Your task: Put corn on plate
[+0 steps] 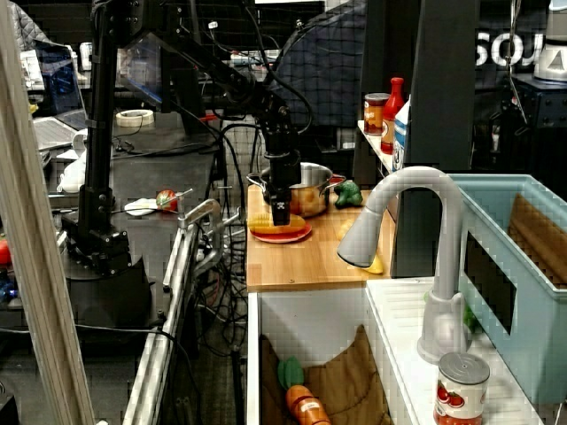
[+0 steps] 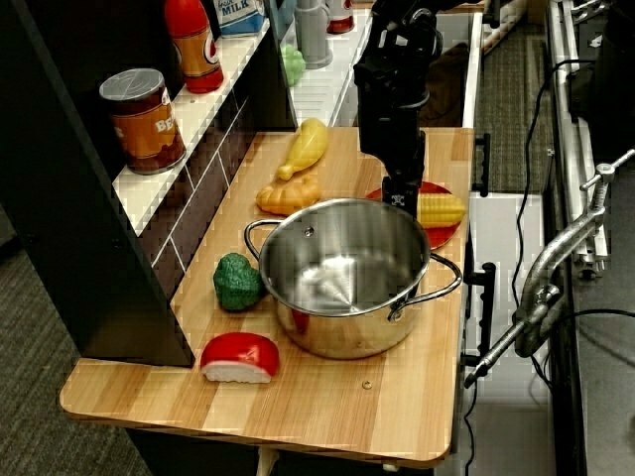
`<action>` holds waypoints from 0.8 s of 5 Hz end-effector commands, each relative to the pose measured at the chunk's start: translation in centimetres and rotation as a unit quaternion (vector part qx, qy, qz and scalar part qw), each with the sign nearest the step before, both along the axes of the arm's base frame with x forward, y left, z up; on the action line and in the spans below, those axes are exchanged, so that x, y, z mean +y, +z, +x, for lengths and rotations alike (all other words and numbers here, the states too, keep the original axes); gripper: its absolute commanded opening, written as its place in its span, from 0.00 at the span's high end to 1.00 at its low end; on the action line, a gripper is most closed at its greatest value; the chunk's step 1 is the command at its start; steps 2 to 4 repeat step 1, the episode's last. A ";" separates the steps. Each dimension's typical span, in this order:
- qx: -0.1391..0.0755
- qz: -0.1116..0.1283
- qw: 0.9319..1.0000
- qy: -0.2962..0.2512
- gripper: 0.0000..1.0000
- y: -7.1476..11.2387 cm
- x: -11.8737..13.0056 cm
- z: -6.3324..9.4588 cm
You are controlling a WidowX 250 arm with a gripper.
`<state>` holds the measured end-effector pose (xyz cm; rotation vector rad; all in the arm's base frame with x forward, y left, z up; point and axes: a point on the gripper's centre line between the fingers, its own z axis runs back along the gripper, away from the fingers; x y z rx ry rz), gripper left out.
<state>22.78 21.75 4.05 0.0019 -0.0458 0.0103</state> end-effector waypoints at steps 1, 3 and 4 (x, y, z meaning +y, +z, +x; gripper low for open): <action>-0.013 0.015 1.000 -0.001 0.00 1.2 0.4 0.6; -0.013 0.015 1.000 -0.001 0.00 1.2 0.4 0.6; -0.013 0.015 1.000 -0.001 0.00 1.2 0.4 0.6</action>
